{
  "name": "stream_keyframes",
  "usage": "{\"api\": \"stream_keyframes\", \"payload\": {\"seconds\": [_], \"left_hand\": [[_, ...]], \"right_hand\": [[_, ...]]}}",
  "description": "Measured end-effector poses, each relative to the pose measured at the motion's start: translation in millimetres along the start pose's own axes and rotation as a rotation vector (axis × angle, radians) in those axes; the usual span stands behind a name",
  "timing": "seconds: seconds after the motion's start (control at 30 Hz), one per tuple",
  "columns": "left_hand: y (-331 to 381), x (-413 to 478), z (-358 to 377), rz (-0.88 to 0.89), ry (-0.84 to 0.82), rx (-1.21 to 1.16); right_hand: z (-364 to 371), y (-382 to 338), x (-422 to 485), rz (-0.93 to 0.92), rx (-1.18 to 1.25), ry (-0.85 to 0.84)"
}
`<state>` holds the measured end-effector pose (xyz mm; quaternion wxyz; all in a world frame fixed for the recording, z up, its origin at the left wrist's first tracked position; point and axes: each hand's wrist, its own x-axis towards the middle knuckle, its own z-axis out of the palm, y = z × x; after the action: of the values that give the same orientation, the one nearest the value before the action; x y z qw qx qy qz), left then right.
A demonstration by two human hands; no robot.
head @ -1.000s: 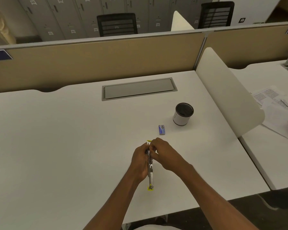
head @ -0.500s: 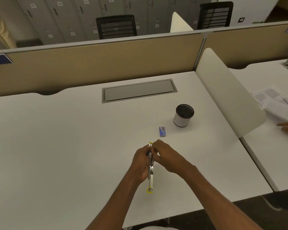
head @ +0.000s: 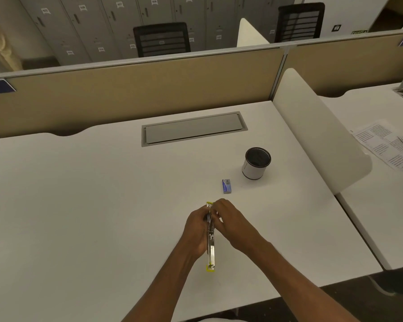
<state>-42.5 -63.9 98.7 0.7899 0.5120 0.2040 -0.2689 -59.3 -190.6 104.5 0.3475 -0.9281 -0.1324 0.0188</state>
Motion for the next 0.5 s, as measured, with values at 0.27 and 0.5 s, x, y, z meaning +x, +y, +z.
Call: {"api": "stream_keyframes", "payload": {"seconds": [0.27, 0.5], "left_hand": [[3.4, -1.1, -1.7, 0.016, -0.006, -0.035], [13.0, 16.4, -17.8, -0.029, -0.110, -0.304]], "right_hand": [[-9.2, -9.1, -0.7, 0.033, 0.176, 0.047], [-4.0, -20.3, -12.2, -0.135, 0.044, 0.113]]}}
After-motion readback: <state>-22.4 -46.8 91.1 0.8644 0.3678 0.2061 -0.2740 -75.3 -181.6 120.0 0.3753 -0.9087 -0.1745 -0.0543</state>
